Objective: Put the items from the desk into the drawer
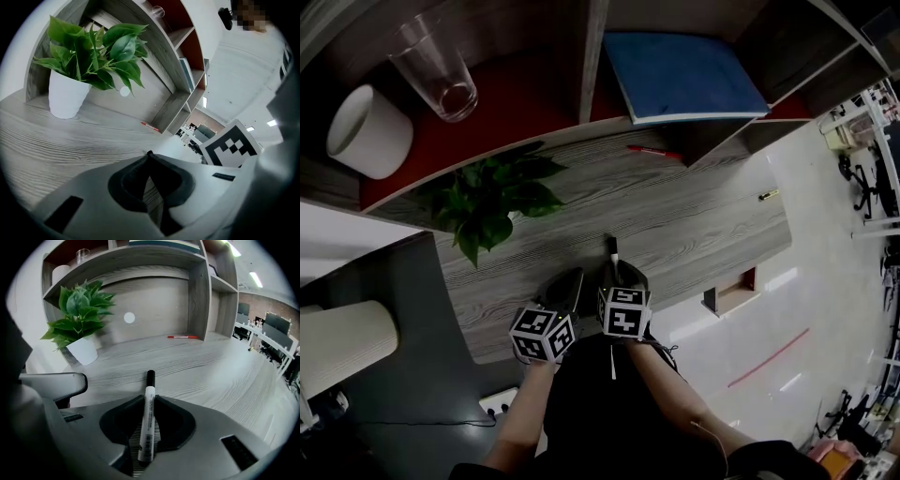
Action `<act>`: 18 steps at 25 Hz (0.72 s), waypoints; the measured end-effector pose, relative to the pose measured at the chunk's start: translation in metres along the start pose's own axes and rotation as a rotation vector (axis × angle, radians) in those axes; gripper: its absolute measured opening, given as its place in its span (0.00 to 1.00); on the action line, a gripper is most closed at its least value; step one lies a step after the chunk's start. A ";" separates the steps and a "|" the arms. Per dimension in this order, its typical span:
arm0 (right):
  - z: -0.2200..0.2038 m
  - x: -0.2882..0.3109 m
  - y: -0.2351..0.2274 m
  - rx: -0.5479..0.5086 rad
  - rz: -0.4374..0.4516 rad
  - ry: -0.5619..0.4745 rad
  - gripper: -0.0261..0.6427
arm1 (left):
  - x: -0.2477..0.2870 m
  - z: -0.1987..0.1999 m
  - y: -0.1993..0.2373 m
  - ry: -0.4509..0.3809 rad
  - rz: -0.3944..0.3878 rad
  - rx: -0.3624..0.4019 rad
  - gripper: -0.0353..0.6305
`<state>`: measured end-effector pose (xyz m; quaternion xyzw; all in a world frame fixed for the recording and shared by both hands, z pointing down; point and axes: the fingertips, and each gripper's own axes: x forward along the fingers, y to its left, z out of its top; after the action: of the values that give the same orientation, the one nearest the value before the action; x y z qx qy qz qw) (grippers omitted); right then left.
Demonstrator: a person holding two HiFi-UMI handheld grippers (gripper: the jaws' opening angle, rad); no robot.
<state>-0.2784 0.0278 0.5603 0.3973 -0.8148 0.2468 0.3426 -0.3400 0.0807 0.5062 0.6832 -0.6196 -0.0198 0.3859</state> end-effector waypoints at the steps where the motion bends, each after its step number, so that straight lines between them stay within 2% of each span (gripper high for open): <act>1: 0.000 0.000 -0.001 0.001 -0.002 0.002 0.17 | 0.001 -0.001 0.000 0.005 -0.003 0.000 0.06; 11: 0.003 -0.002 -0.003 0.047 0.065 -0.016 0.15 | 0.013 -0.002 -0.014 0.036 -0.038 0.041 0.06; 18: 0.014 -0.015 -0.026 0.065 0.051 -0.047 0.16 | 0.023 0.001 -0.031 0.044 -0.045 0.064 0.06</act>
<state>-0.2552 0.0107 0.5434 0.3930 -0.8241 0.2723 0.3037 -0.3095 0.0579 0.4986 0.7092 -0.5959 0.0065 0.3768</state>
